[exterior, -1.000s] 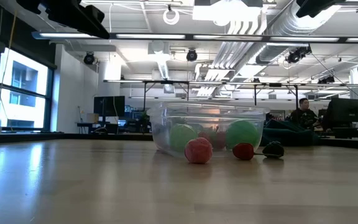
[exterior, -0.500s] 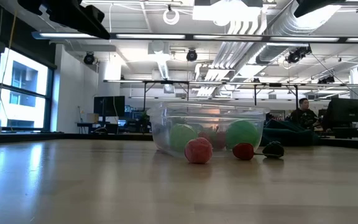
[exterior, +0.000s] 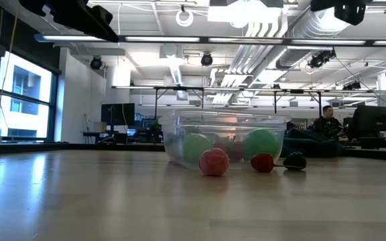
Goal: Pick and placing Produce into tupperware
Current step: Put the red cherry into the transparent container
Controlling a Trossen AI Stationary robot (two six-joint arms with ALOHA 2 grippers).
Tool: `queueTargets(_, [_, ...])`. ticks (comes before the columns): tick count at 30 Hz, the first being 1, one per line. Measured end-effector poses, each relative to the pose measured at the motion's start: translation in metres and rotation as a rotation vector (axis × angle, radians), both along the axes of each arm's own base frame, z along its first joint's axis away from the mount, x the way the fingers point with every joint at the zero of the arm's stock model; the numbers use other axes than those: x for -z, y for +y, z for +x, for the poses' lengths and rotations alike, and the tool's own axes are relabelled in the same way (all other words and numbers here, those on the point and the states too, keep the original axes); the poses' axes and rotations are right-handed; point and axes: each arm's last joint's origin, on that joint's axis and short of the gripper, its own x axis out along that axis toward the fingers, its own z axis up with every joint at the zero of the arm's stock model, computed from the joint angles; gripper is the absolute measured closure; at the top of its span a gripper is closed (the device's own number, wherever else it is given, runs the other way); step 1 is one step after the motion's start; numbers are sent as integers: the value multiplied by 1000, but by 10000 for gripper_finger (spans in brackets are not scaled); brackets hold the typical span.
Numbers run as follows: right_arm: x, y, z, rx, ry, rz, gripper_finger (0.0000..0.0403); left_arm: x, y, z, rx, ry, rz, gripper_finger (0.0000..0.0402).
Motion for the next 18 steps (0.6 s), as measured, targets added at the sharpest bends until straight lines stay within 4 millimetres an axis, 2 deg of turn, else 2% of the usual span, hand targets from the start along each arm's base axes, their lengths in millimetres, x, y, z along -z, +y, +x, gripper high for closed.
queueTargets(5, [-7,-9,8,219,-126,55,371,0,0,0,0,0,0,222])
queueTargets(9, [-10,-29,24,314,-181,93,366,0,0,0,0,-1,0,222])
queueTargets(13, [-5,-61,54,325,-202,165,352,0,0,0,0,-1,0,222])
queueTargets(18, [13,-111,89,298,-82,315,339,0,0,0,0,-1,0,222])
